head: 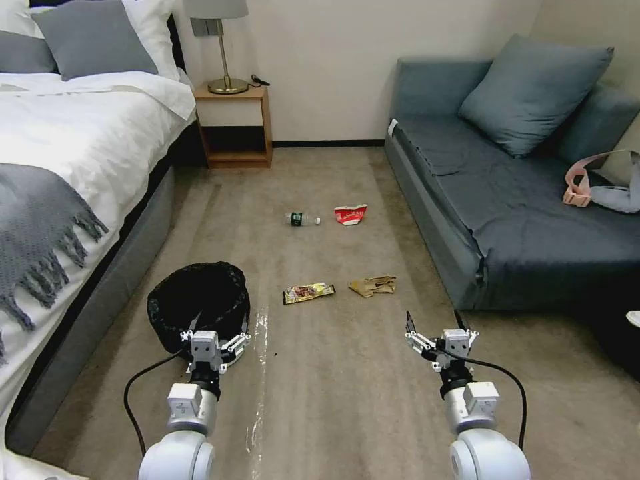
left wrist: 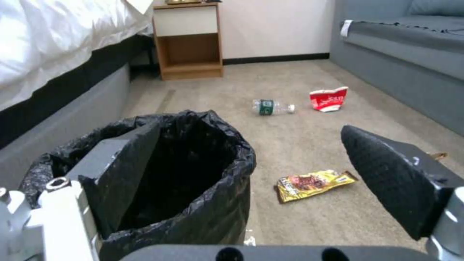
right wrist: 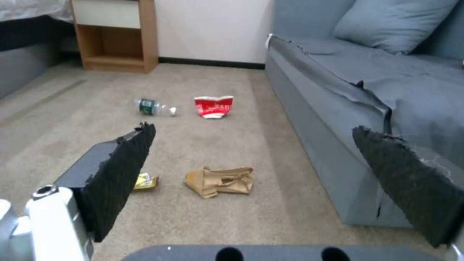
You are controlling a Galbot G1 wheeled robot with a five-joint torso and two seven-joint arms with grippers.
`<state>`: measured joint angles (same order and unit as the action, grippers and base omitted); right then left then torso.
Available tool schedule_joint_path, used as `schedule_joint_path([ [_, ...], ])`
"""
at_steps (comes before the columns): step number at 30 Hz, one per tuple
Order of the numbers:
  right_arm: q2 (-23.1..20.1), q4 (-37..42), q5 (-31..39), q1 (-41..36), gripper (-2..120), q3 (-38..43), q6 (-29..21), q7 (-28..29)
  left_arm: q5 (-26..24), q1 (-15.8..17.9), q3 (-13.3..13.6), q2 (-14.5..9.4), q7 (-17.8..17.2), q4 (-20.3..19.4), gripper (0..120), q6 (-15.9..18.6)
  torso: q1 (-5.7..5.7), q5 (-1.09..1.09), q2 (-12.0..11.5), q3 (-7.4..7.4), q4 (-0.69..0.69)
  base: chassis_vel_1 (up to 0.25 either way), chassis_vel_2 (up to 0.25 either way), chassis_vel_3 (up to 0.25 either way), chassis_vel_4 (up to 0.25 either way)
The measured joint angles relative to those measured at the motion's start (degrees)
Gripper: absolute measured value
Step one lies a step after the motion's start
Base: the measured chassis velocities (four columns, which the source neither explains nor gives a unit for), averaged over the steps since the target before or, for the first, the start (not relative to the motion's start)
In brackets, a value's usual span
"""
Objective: Pick up the trash bin, then pick up the garbage on the floor and place it into the trash bin.
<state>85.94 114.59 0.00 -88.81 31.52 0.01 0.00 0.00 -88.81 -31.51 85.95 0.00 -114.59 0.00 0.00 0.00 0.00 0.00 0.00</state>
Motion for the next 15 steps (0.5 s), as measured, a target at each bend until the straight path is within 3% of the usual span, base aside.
schedule_joint_path([
  [15,0.0,0.0,0.0,0.0,100,0.0,0.0,0.0,0.0,0.0,0.0,0.0,0.0,0.0,100,0.0,0.0,0.0,0.0,0.0,0.0,0.0,0.0,0.0,0.0],
])
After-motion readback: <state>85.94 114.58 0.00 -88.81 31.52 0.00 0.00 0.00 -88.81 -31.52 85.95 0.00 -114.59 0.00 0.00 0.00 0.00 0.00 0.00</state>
